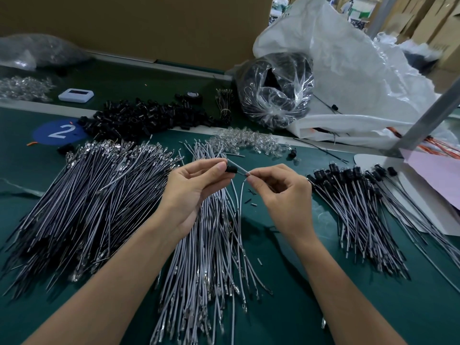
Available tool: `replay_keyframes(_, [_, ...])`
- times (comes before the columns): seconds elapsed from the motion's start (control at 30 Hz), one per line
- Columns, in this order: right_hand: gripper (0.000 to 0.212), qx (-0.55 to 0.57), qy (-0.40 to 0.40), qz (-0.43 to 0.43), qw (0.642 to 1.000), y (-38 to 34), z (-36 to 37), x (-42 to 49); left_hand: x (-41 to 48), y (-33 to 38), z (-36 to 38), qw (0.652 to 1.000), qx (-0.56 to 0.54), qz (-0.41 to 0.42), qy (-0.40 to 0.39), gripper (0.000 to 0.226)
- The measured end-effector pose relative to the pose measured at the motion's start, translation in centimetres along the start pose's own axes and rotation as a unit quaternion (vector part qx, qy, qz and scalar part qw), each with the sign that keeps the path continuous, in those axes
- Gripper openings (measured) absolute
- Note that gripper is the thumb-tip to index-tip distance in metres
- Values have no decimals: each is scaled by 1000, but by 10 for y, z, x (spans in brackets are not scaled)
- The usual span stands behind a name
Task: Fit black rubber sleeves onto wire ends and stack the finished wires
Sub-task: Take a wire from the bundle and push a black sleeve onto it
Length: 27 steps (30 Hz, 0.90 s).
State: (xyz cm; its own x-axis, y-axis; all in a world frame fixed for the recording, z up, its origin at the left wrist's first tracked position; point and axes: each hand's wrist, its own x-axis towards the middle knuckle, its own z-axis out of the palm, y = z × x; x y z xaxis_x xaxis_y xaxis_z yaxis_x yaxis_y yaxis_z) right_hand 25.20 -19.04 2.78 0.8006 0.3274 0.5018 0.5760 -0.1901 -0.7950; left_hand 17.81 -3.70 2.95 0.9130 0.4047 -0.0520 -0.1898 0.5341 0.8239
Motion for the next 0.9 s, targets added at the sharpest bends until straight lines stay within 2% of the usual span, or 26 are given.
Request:
replay_keyframes(0.13, [14, 30, -6, -6, 1000, -3, 1, -2, 1, 3, -1, 999, -47, -17, 3, 13])
replay_keyframes(0.3, [8, 67, -2, 38, 997, -3, -5, -1, 2, 7, -5, 994, -99, -6, 35, 16])
replay_keyframes(0.47, [8, 20, -14, 42, 999, -3, -7, -2, 5, 9, -8, 986, -161, 12, 48, 18])
replay_keyframes(0.9, [9, -15, -50, 1, 999, -2, -3, -4, 3, 6, -8, 994, -84, 64, 19, 17])
